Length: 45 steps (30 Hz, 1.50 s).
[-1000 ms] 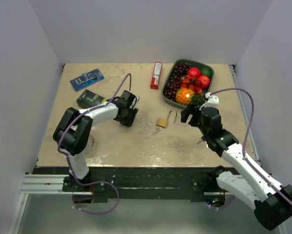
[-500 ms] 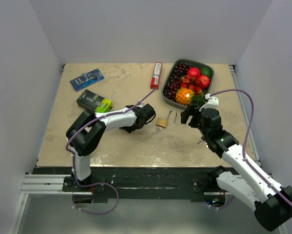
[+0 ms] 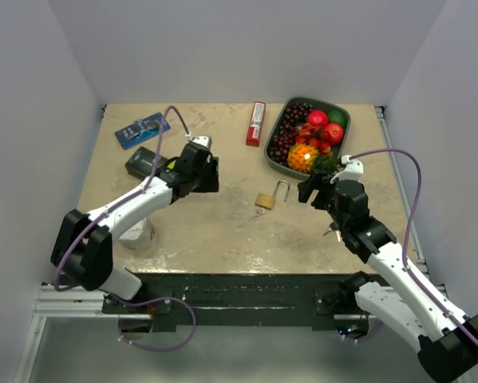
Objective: Unlock with the key
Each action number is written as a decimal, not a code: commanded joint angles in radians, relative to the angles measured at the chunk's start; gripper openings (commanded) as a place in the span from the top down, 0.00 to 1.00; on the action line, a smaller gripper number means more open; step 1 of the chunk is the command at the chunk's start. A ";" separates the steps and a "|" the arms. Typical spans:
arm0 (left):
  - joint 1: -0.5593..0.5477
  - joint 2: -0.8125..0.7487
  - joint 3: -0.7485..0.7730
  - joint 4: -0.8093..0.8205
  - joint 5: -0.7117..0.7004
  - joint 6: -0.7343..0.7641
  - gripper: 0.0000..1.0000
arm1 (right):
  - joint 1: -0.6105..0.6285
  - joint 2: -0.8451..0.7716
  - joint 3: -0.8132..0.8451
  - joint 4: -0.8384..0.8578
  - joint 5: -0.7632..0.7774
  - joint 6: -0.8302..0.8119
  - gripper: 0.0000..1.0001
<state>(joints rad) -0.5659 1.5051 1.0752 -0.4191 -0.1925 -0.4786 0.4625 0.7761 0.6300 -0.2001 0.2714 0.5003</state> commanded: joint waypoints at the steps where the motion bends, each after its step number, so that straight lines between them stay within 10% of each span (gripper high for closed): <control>1: 0.035 -0.100 -0.078 0.456 0.393 -0.301 0.92 | -0.005 -0.001 0.013 0.001 0.022 0.014 0.20; 15: 0.087 -0.155 -0.273 1.026 0.766 -0.701 0.94 | -0.004 -0.011 0.010 -0.016 0.043 0.015 0.20; 27: 0.156 -0.163 -0.155 0.455 0.472 -0.267 0.92 | -0.004 0.201 0.106 -0.163 0.137 -0.022 0.21; 45: 0.166 0.015 -0.339 0.586 0.243 -0.229 0.89 | -0.235 0.545 0.114 -0.200 0.107 0.024 0.18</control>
<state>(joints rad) -0.4061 1.5192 0.7216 0.0269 0.1013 -0.7364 0.2813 1.2709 0.7082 -0.3901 0.3927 0.5102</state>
